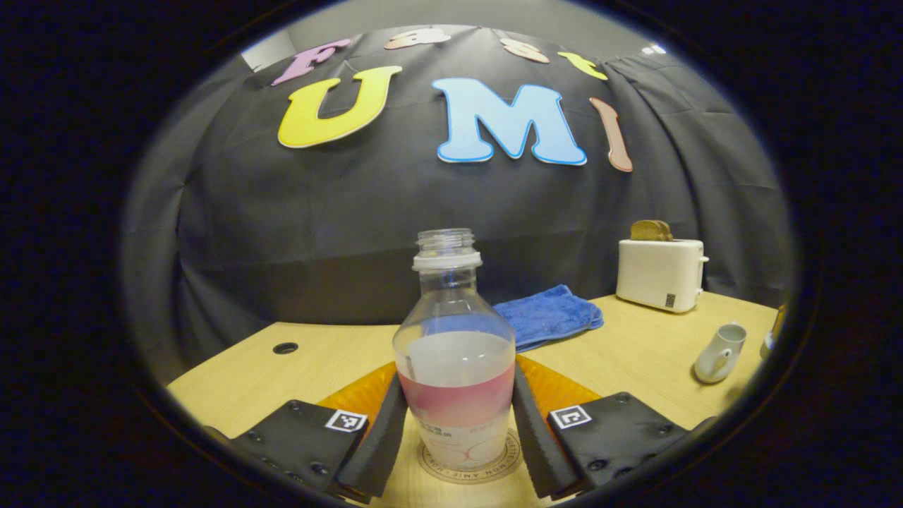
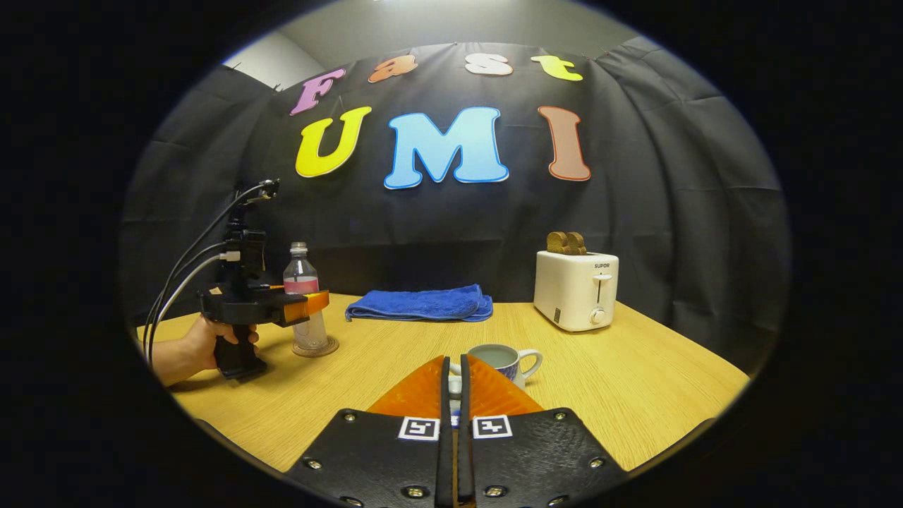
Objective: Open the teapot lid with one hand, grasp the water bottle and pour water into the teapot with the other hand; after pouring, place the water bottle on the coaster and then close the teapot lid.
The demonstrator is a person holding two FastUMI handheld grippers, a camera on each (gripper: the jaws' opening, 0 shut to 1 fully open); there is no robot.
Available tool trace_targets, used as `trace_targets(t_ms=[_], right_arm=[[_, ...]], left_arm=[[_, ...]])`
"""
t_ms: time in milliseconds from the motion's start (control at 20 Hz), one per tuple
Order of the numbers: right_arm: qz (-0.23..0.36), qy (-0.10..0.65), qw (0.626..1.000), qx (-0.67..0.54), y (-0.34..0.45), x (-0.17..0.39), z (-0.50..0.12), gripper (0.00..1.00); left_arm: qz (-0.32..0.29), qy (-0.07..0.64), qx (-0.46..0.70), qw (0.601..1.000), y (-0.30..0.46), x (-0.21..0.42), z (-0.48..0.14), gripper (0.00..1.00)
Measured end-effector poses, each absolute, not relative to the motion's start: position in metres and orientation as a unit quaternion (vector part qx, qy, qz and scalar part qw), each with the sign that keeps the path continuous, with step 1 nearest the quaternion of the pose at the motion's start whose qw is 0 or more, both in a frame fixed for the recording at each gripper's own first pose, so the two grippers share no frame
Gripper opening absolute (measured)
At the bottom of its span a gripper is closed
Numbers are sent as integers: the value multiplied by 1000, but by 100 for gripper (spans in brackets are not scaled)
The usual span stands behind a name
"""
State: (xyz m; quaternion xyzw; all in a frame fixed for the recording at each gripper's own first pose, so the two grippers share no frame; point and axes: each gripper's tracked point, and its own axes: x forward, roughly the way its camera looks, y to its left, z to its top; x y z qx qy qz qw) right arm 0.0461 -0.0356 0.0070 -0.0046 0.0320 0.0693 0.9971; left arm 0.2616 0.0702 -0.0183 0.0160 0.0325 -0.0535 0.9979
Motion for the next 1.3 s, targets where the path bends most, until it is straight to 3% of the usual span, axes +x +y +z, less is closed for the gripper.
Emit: trace_targets(t_ms=[250, 300, 350, 1300], right_arm=[[72, 39, 997, 0, -34, 46, 2, 3], [71, 39, 997, 0, -35, 46, 3, 3], [71, 39, 997, 0, -35, 45, 3, 3], [73, 12, 997, -2, -33, 35, 22, 3]], left_arm=[[-53, 37, 15, 998, 68, 259, -20, 88], [-51, 38, 14, 998, 69, 258, -20, 90], [-46, 38, 12, 998, 71, 257, -20, 100], [-21, 39, 20, 999, 81, 177, -15, 100]])
